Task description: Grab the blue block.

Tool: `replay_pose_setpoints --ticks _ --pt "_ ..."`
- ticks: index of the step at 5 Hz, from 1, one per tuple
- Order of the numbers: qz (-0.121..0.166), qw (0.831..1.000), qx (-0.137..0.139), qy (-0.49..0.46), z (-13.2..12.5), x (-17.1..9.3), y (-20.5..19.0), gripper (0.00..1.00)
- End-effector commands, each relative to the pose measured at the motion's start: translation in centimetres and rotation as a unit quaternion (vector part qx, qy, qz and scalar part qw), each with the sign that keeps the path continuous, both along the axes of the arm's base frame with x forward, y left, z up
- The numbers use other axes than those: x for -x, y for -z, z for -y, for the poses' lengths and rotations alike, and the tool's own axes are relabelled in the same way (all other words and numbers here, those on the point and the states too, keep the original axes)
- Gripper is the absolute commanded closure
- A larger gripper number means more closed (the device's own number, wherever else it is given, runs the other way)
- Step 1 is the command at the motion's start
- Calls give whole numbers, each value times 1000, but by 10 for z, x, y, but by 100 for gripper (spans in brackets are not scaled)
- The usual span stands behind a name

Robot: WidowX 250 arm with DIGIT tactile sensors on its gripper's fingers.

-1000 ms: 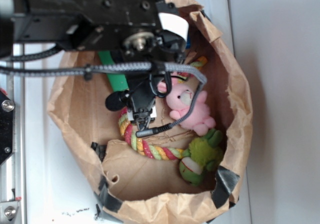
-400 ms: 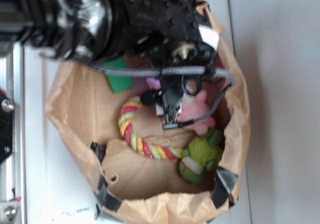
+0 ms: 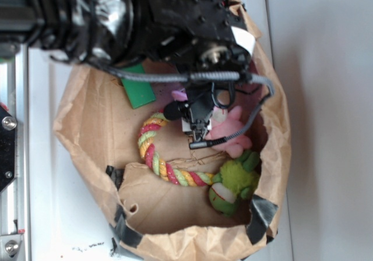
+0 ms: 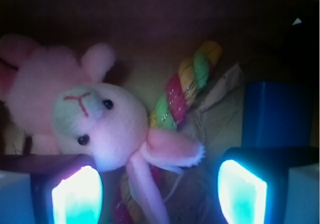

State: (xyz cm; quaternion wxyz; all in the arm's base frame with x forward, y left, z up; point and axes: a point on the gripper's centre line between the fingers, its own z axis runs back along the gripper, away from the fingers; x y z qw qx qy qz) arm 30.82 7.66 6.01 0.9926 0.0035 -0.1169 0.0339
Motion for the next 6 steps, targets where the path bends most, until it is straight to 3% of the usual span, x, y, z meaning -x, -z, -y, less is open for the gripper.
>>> replay_pose_setpoints --ticks 1,3,4,6 --pt "25 1000 15 -2 -20 11 -41 0" --pt "35 999 10 -12 -35 18 -46 0" --pt "40 999 -22 -21 -39 18 -33 0" --pt "62 997 -33 -41 -58 9 -29 0"
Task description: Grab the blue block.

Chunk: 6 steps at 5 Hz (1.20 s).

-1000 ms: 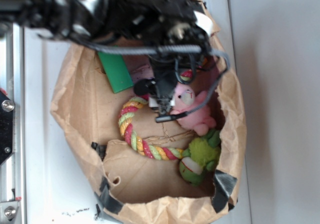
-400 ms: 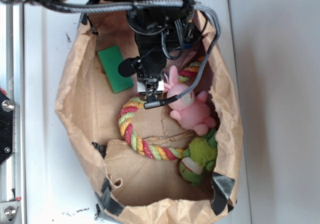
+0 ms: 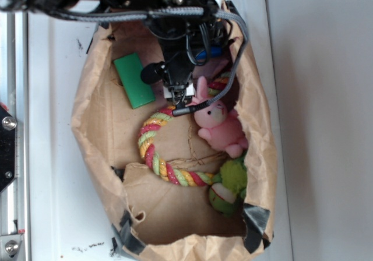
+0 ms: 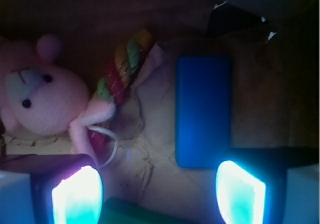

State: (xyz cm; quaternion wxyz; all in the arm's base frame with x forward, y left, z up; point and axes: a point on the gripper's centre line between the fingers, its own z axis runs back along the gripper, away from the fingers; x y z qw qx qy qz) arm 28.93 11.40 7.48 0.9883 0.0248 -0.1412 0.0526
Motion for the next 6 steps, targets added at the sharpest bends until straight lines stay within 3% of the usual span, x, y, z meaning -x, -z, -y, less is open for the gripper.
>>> replay_pose_setpoints --ticks 1,5,6 --pt "41 999 -23 -26 -26 -17 -6 0" --pt "89 996 -29 9 -40 -29 8 0" --pt "82 996 -14 13 -37 -25 -1 0"
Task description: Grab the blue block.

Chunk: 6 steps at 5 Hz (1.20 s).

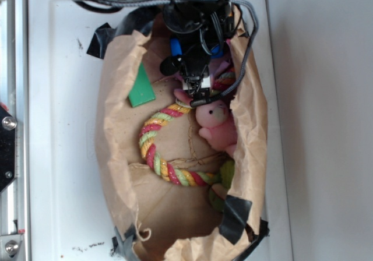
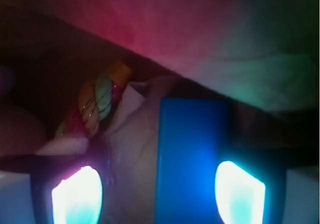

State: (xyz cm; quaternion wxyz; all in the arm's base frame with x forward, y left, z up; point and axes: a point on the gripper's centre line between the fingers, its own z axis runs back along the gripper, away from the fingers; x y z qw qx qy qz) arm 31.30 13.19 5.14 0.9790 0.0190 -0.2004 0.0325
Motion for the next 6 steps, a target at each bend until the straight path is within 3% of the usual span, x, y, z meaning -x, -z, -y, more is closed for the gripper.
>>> replay_pose_setpoints --ticks 1,2,3,4,5,6 --pt "20 1000 5 -3 -18 5 -37 0" --pt "12 1000 8 -9 -24 8 -43 0" --pt "16 999 -14 -26 -26 11 -49 0" --pt "21 996 -67 -62 -29 12 -49 0" --pt "35 991 -99 -81 -31 13 -47 0" --pt "22 994 -79 -77 -37 10 -48 0"
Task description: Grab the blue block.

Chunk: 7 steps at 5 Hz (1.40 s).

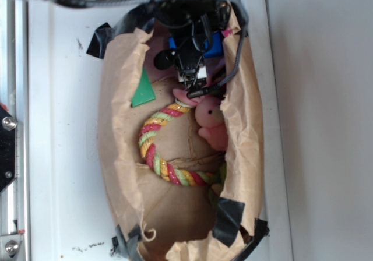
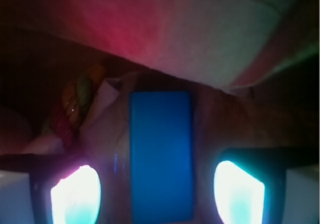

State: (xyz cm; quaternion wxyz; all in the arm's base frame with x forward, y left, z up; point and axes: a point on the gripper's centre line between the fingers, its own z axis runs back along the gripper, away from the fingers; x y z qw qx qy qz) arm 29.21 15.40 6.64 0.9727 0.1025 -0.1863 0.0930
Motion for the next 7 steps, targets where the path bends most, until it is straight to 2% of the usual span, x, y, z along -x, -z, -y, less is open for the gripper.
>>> replay_pose_setpoints --ticks 1,2,3,5,6,7 --pt "31 999 -19 -7 -19 -16 -29 0" --pt "31 999 -31 -10 -19 -20 -23 0" --pt "23 1000 -17 5 -15 -24 -14 0" --pt "22 999 -26 20 -5 -26 5 0" --pt "17 999 -10 38 3 -23 12 0" --pt "12 999 -9 49 9 -22 18 0"
